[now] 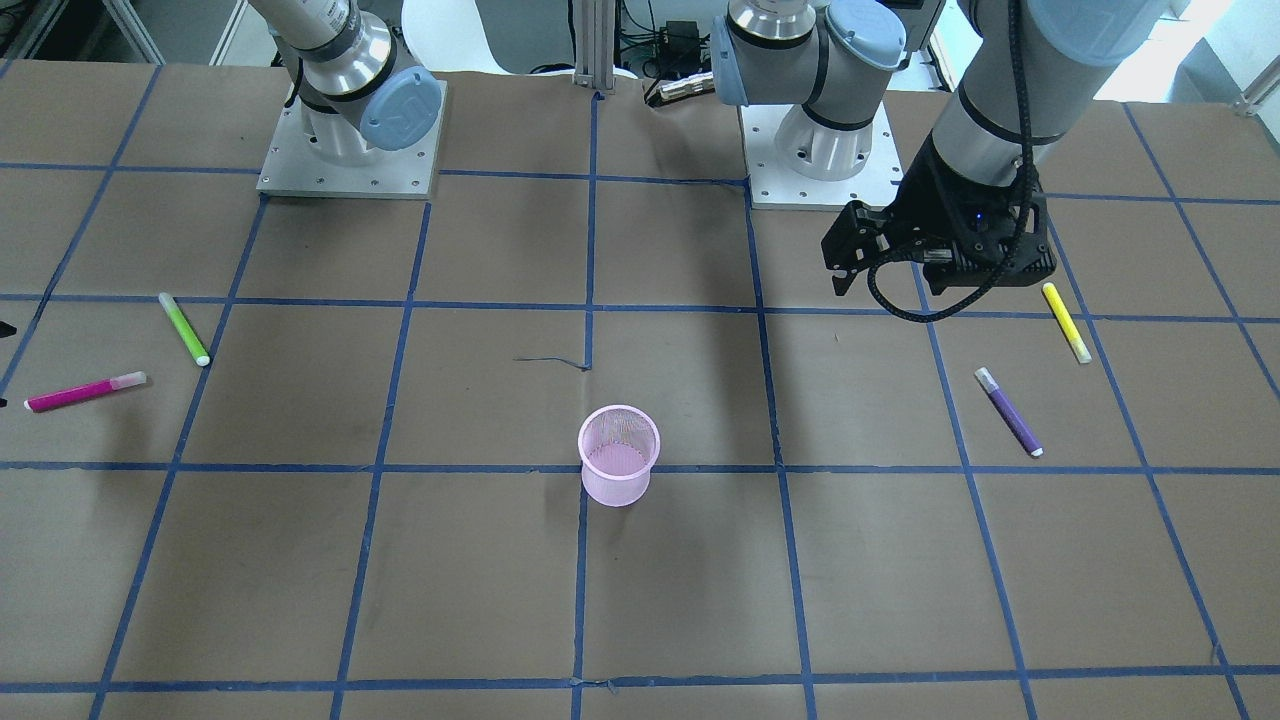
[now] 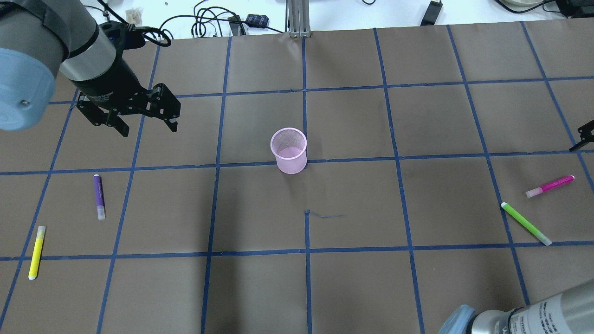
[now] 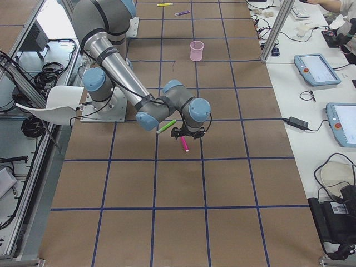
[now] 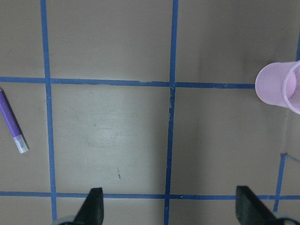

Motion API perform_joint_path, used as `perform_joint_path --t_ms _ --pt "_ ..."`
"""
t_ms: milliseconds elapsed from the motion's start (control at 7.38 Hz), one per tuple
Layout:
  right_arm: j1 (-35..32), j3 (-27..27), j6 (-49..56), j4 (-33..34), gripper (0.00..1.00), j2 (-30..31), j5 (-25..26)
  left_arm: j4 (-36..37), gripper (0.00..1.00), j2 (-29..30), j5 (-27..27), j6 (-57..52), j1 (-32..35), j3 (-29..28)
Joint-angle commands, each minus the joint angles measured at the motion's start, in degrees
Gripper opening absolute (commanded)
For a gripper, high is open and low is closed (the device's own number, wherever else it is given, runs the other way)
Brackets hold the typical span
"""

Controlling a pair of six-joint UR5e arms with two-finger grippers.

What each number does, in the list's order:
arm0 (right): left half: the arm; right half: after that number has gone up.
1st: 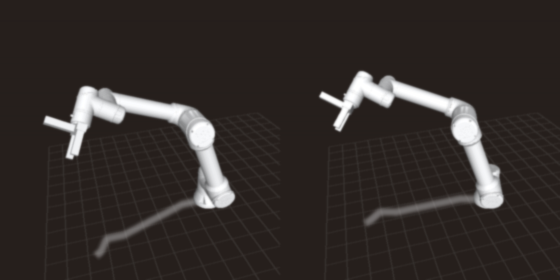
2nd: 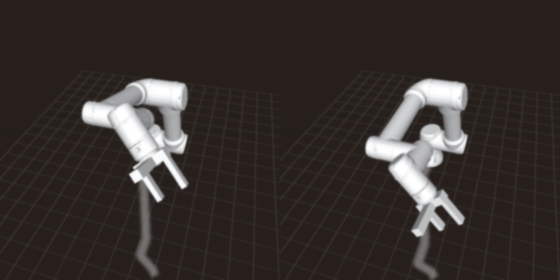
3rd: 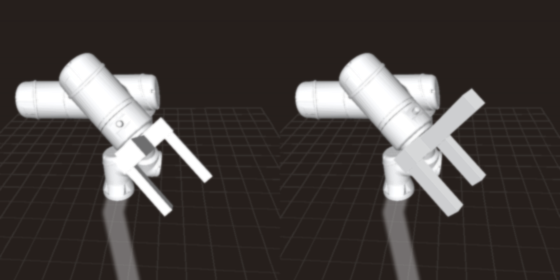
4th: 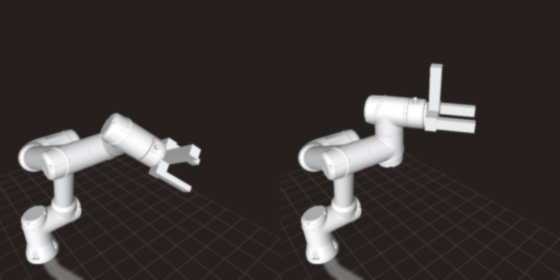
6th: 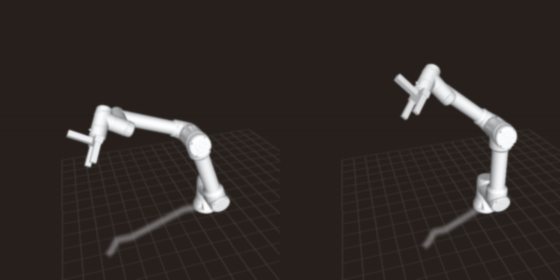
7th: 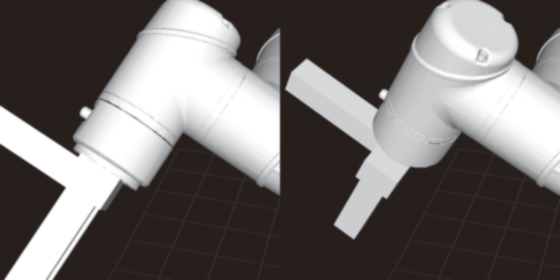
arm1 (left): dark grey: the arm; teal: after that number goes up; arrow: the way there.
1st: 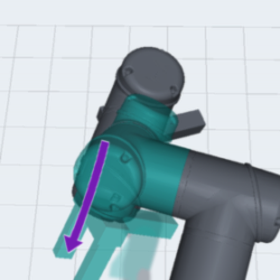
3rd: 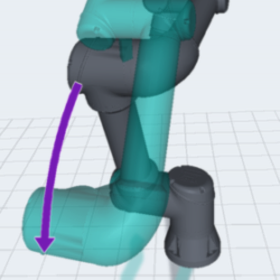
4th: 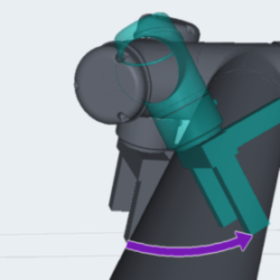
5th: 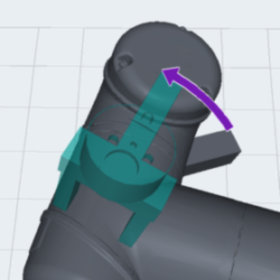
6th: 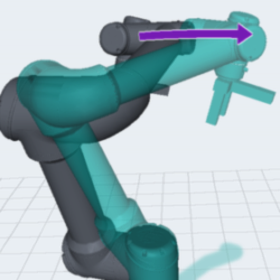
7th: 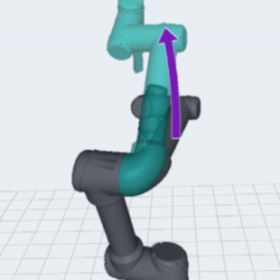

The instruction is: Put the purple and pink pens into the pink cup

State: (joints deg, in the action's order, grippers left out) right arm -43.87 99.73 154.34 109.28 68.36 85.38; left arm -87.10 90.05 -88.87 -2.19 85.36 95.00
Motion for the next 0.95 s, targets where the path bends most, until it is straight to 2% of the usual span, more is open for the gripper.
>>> perform_joint_path --t_ms 0,136,271,407,814 --pt "0.1 0.46 17.58 0.93 1.0 -3.05 -2.32 0.26 1.0 0.38 -0.08 -0.01 -0.02 0.01" --pt "0.1 1.77 21.31 3.72 1.0 -3.67 -2.24 0.26 1.0 0.39 -0.08 -0.01 -0.02 0.01" --pt "0.63 3.09 19.96 5.4 1.0 -3.76 -2.15 0.26 1.0 0.39 -0.08 -0.01 0.07 0.01" --pt "2.28 3.45 13.68 5.24 1.0 -3.94 -2.5 0.09 1.0 0.39 -0.08 -0.01 -0.02 0.01" --pt "2.48 3.98 12.04 5.33 1.0 -4.2 -2.59 0.52 1.0 0.39 0.1 -0.01 -0.02 0.01"
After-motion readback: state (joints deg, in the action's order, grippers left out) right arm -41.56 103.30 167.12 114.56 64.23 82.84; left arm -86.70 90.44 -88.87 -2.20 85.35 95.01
